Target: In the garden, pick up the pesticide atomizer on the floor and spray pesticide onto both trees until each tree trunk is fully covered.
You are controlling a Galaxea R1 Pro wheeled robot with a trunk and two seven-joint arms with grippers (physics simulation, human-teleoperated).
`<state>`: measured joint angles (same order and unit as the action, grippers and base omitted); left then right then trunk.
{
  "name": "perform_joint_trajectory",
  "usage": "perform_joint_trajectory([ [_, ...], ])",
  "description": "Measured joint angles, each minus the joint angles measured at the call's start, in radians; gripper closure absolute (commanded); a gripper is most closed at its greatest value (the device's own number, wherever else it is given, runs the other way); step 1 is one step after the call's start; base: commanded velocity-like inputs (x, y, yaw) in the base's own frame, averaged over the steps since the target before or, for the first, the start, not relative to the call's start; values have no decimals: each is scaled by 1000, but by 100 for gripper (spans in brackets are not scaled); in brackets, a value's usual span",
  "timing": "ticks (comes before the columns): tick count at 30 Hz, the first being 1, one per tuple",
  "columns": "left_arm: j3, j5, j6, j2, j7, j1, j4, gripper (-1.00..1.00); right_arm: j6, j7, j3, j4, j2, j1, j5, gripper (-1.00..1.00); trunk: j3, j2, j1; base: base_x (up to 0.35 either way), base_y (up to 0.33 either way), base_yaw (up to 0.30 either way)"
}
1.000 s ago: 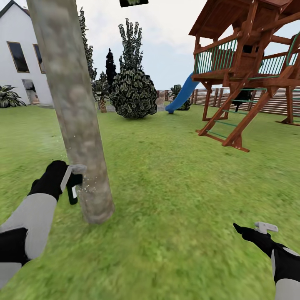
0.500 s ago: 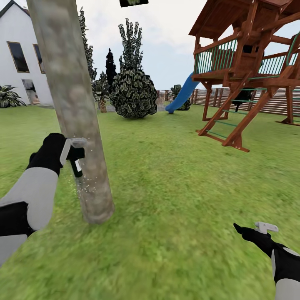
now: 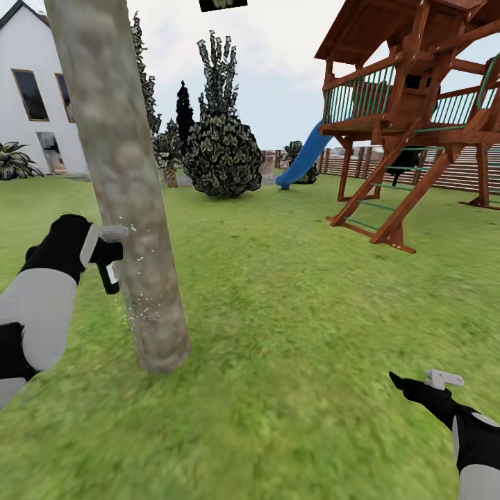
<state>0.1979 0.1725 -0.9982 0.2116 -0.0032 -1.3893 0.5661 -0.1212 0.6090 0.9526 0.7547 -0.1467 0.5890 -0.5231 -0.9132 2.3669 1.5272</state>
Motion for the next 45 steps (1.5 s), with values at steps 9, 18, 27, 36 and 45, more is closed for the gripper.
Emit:
perform_joint_trajectory([
  [9, -77, -6, 15, 5, -4, 8, -180, 100, 0, 0, 0, 0, 1, 0, 0, -100, 0, 0, 0, 0, 0, 0],
  [18, -76, -7, 218, 14, -7, 16, -441, 100, 0, 0, 0, 0, 1, 0, 0, -100, 0, 0, 0, 0, 0, 0],
  [27, -76, -5, 401, 51, -6, 111, -544, 100, 8, 4, 1, 0, 1, 0, 0, -100, 0, 0, 0, 0, 0, 0],
  [36, -73, -12, 441, 47, -6, 185, -543, 100, 8, 6, 0, 0, 1, 0, 0, -100, 0, 0, 0, 0, -7, 146],
  [45, -70, -168, 631, 16, 0, 297, -537, 100, 9, 4, 1, 0, 1, 0, -1, -100, 0, 0, 0, 62, -273, 111],
])
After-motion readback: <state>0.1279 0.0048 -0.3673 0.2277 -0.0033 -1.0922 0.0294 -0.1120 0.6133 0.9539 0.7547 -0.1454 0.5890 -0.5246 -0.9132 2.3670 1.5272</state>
